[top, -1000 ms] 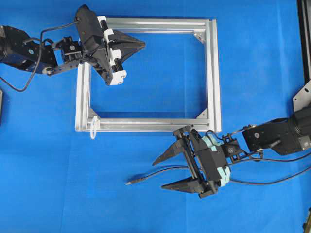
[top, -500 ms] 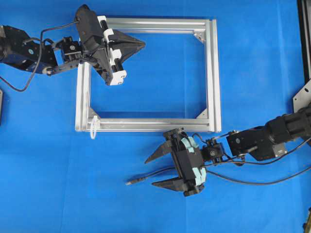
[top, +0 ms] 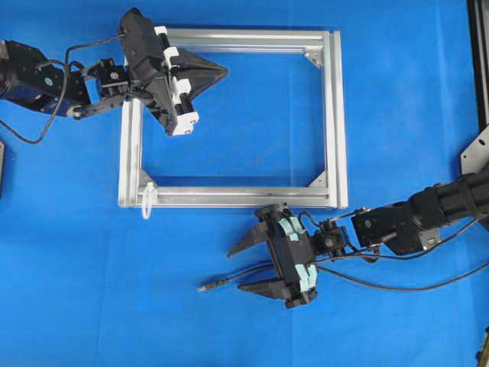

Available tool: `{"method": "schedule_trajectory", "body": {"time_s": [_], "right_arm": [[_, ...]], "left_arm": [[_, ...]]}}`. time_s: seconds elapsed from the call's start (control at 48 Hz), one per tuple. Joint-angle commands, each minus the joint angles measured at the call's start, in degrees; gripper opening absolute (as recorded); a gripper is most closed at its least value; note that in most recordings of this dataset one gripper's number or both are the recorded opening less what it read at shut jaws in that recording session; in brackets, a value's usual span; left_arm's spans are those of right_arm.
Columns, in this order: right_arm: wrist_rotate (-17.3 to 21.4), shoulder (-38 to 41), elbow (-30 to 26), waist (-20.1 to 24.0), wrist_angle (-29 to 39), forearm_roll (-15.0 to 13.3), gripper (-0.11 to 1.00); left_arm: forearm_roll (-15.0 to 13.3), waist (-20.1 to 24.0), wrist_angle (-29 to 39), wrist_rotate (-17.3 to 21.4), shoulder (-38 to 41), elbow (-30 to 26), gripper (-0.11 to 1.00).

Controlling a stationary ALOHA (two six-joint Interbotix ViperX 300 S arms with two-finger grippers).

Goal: Insert the wire through the string loop located on the left side.
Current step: 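Open the right gripper and move it over the black USB cable plug, then close the right gripper on the cable just behind the USB plug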

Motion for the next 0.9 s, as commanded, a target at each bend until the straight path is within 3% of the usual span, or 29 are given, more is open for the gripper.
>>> {"method": "schedule_trajectory", "body": {"time_s": [0.0,0.083,0.292,0.375,0.479,0.875], "right_arm": [[-0.18,-1.05,-0.88,0.09,-0.35,-0.09,0.72],[-0.44,-1.05,-0.88,0.09,-0.44,-0.26,0.59],[-0.53,-1.05,-1.05,-0.18,-0.35,-1.67,0.07],[-0.53,-1.05,-1.14,-0.18,-0.26,-2.20,-0.04],[-0.53,-1.05,-1.14,-0.18,-0.26,-2.55,-0.10],[0.00,-4.48,0.00,-0.18,1.05,-2.20,-0.10]], "left_arm": [[0.09,0.00,-0.18,-0.09,-1.58,-0.44,0.00],[0.09,0.00,-0.18,0.00,-1.67,-0.44,0.00],[0.18,0.00,-0.18,0.00,-1.67,-0.44,0.00],[0.09,0.00,-0.18,0.00,-1.67,-0.44,0.00],[0.09,0.00,-0.18,0.00,-1.67,-0.44,0.00],[0.09,0.00,0.44,0.09,-1.67,-0.44,0.00]]}}
